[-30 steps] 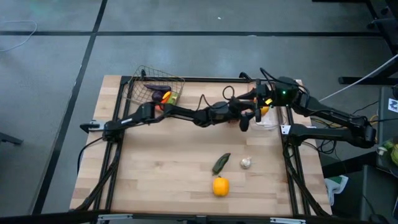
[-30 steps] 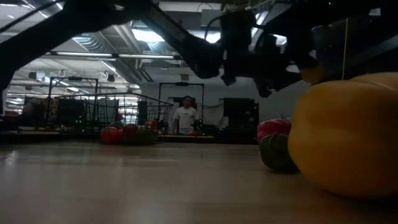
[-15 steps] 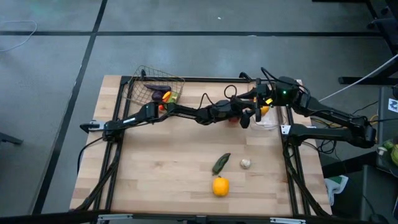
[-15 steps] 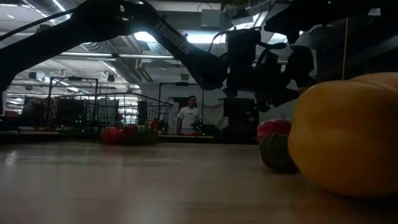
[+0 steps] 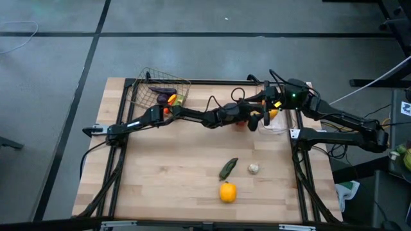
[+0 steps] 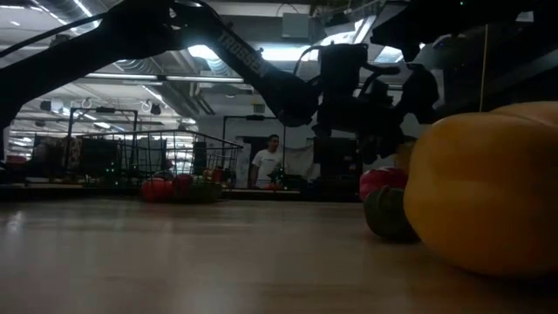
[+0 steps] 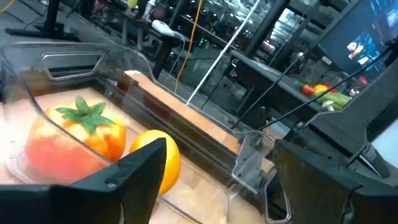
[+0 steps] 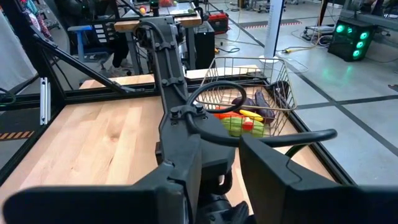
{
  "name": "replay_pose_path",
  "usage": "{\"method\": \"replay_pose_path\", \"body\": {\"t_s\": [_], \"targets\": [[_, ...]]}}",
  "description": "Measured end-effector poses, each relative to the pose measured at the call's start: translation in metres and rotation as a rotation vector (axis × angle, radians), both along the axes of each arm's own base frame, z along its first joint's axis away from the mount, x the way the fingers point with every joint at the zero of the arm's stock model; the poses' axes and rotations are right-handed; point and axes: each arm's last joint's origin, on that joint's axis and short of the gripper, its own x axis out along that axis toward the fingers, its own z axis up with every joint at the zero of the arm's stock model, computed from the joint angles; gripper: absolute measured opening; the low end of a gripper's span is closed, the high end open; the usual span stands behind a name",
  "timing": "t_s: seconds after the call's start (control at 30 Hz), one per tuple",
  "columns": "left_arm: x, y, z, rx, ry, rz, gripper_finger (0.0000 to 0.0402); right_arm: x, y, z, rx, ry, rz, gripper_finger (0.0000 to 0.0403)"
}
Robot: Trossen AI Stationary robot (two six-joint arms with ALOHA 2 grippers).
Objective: Sort produce into baskets
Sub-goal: Put the yellow lemon into the transparent bin
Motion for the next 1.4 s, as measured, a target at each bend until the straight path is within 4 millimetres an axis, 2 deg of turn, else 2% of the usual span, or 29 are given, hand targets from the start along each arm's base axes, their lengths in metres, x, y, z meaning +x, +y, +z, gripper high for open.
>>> {"method": "replay_pose_path", "body": {"t_s": [0.3, 0.47, 0.67, 0.83, 1.07, 1.23, 1.4], "targets": [[0.0, 0.0, 0.0, 0.017, 0.005, 0.001, 0.0292, 0.0, 0.0, 0.0, 0.001, 0.002, 0.0, 0.0111], [0.0, -0.002, 0.001, 0.1, 0.028, -0.05, 0.0292, -0.001, 0.0, 0.0, 0.003, 0.005, 0.0, 0.0111], [0.001, -0.012, 0.009, 0.177, 0.048, -0.088, 0.0292, -0.022, 0.011, 0.004, 0.012, 0.022, 0.005, 0.0111], [-0.002, -0.011, 0.032, 0.272, 0.043, -0.085, 0.0292, -0.046, 0.025, 0.002, 0.058, 0.07, 0.074, 0.0111], [-0.007, -0.007, 0.064, 0.314, -0.004, -0.068, 0.0292, -0.076, 0.041, 0.003, 0.156, 0.073, 0.114, 0.0111], [-0.012, -0.003, 0.076, 0.321, 0.02, -0.062, 0.0292, -0.086, 0.049, 0.001, 0.205, 0.081, 0.185, 0.0111], [-0.024, 0.004, 0.103, 0.371, 0.139, -0.065, 0.0292, -0.088, 0.051, -0.001, 0.283, 0.11, 0.235, 0.0111]]}}
